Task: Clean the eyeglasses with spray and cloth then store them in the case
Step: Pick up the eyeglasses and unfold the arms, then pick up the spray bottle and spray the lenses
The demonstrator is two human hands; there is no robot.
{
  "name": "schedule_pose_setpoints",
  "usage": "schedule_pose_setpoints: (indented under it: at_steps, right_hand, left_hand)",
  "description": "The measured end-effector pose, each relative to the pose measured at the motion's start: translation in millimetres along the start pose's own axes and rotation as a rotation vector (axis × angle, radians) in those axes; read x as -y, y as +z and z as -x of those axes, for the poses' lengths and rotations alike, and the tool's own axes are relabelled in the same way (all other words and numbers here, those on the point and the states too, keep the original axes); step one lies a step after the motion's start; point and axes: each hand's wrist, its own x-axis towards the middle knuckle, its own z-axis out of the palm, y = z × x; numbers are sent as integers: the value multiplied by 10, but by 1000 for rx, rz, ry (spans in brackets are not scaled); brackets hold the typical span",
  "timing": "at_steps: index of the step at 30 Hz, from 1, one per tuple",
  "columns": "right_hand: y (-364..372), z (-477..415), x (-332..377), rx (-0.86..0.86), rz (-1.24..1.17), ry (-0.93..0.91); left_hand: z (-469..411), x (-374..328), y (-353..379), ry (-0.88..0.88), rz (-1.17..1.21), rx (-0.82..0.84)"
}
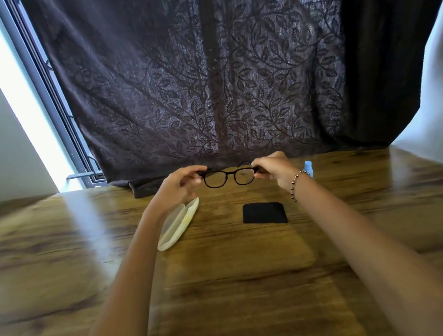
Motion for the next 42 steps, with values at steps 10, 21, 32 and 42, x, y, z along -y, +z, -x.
schedule_pose_setpoints:
  at_steps: [10, 21, 32, 42]
  right_hand:
    - [-99, -54, 3, -106, -100, -44]
    - [-219, 101, 36, -146, 4, -307]
    - [-1050, 208, 3, 22, 840, -461]
    - [-1204, 137, -347, 104, 809, -212]
  left_hand:
    - [-56, -120, 185, 407, -359, -334]
    - [-106, -112, 368, 405, -374, -444]
    - [-127, -218, 682, 341, -297, -565]
    - [-196, -307, 832, 330, -220, -593]
